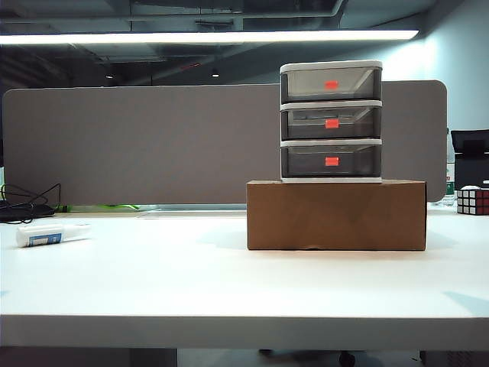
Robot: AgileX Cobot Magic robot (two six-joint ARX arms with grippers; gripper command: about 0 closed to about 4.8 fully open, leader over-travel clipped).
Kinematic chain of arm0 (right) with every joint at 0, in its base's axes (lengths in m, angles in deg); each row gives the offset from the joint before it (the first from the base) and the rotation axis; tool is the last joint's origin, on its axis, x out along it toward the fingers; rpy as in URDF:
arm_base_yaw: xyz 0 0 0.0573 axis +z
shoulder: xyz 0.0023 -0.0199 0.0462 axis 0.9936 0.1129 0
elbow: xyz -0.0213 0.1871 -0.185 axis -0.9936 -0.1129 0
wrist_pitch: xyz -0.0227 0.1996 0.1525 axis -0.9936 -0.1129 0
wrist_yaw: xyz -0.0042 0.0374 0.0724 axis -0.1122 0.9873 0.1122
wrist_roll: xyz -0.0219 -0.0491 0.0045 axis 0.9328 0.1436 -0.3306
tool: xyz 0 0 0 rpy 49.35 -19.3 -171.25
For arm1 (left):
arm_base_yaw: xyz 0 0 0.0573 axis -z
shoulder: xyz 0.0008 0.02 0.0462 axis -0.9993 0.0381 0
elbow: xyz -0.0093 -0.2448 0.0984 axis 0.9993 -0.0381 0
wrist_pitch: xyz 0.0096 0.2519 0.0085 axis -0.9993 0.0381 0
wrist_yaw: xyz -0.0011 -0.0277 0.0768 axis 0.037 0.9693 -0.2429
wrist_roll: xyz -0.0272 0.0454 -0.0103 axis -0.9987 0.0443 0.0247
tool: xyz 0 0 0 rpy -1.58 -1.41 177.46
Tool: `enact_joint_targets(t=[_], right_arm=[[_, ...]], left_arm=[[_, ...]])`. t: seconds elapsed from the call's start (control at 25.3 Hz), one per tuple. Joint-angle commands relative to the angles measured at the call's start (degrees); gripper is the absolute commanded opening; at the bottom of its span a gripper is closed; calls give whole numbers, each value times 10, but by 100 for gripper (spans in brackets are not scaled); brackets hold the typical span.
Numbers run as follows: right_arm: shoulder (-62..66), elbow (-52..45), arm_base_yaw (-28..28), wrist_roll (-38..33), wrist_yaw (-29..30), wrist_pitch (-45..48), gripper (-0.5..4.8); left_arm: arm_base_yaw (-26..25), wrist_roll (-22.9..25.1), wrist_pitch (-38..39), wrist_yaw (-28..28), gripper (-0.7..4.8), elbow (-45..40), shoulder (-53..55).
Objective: Open the second layer of the drawer on the table, pick up a bottle of cleaner on the table and put it in, and finally close the drawer.
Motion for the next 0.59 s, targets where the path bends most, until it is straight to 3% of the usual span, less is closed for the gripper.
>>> enact_joint_targets(t=[0.04,0.4,0.47,0.51,0.59], right_arm=[[-1,-3,0,2,-3,8,-1],[-1,-3,0,2,-3,8,-1],[-1,-3,0,2,-2,8,-1],[-1,-3,0,-5,18,9,-1],[-1,-3,0,-27,37,9,-2]], left_arm=[[0,0,-3,3,-5,0,0],[0,-10,-3,9,-5,0,0],[1,-53,-4,49,-6,0,0],[2,-115,-21,105,-5,0,0],[2,-158,-32,139,-5,0,0]])
